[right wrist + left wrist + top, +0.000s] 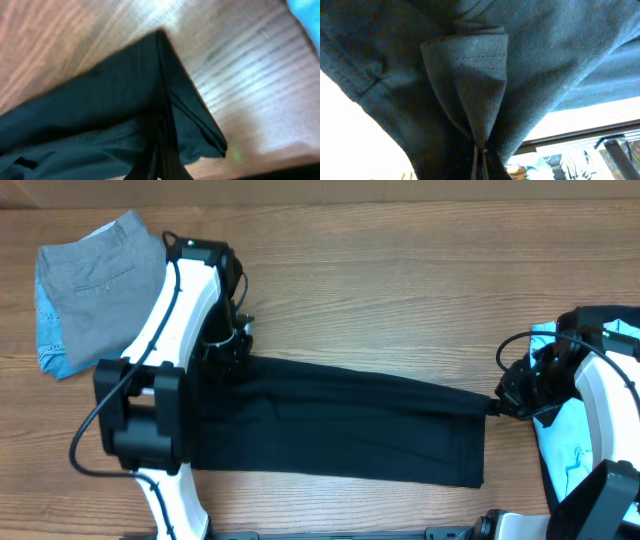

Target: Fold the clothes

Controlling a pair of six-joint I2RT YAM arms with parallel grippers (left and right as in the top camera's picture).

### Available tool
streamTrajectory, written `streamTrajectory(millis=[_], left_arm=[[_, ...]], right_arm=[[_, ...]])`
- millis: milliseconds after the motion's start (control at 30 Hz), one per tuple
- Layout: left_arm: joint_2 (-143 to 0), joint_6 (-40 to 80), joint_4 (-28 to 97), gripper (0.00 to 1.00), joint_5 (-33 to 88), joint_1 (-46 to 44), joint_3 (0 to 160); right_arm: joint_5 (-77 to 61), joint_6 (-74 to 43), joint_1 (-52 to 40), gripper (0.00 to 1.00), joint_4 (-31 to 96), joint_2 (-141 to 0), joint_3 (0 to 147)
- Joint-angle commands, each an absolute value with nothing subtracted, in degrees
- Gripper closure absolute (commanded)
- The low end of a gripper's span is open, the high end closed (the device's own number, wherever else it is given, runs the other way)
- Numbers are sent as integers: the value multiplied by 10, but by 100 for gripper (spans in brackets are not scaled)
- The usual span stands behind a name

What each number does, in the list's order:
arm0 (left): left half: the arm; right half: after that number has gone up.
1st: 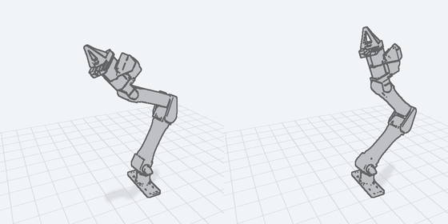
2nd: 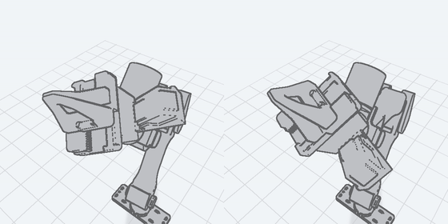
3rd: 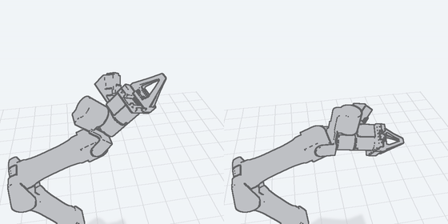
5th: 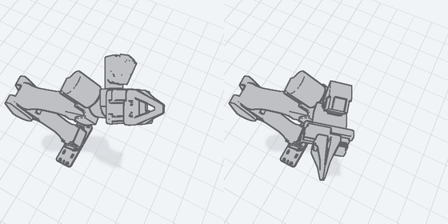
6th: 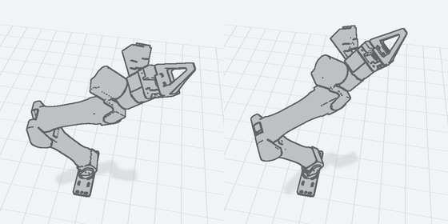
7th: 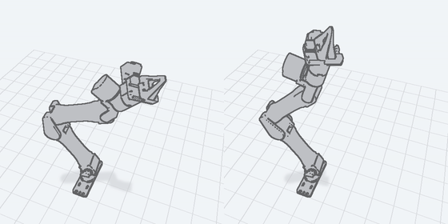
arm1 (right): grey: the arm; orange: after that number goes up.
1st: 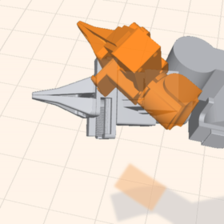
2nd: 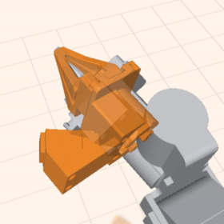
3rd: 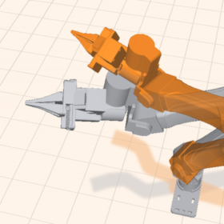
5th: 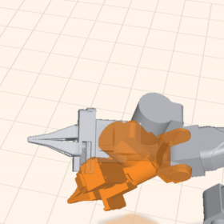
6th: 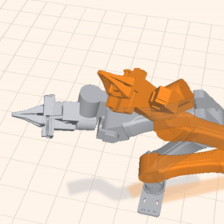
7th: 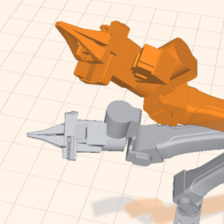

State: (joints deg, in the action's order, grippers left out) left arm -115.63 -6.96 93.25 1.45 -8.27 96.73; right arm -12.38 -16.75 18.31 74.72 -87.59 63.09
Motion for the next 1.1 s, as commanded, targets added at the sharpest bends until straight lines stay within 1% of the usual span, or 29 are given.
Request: streamTrajectory(millis=[0,167,367,433,600,767,800,833,867,900,1000,1067], left_arm=[[-1083,-56,919,96,17,-85,912],[-1047,-42,892,94,11,-85,841],[-1046,-33,877,90,10,-85,806],[-1046,-31,878,86,10,-85,802],[-1046,-29,881,72,9,-85,802],[-1046,-29,878,63,9,-85,802],[-1046,-29,877,62,9,-85,802],[-1046,-29,878,62,9,-85,802],[-1046,-29,877,61,9,-85,802],[-1046,-29,877,61,9,-85,803],[-1046,-30,877,61,8,-85,803],[-1046,-29,877,60,5,-85,803]], right_arm=[[-98,-164,185,96,765,-866,633],[-90,-165,185,96,781,-866,618],[-90,-185,185,96,771,-866,592],[-90,-198,185,96,775,-866,592],[-91,-231,185,96,791,-866,592],[-123,-247,185,96,815,-866,592],[-122,-253,185,79,822,-866,592],[-122,-256,185,71,829,-866,592],[-121,-256,185,66,833,-866,592],[-120,-256,185,55,836,-866,592],[-120,-256,185,43,842,-866,592],[-120,-256,185,41,829,-866,592]])
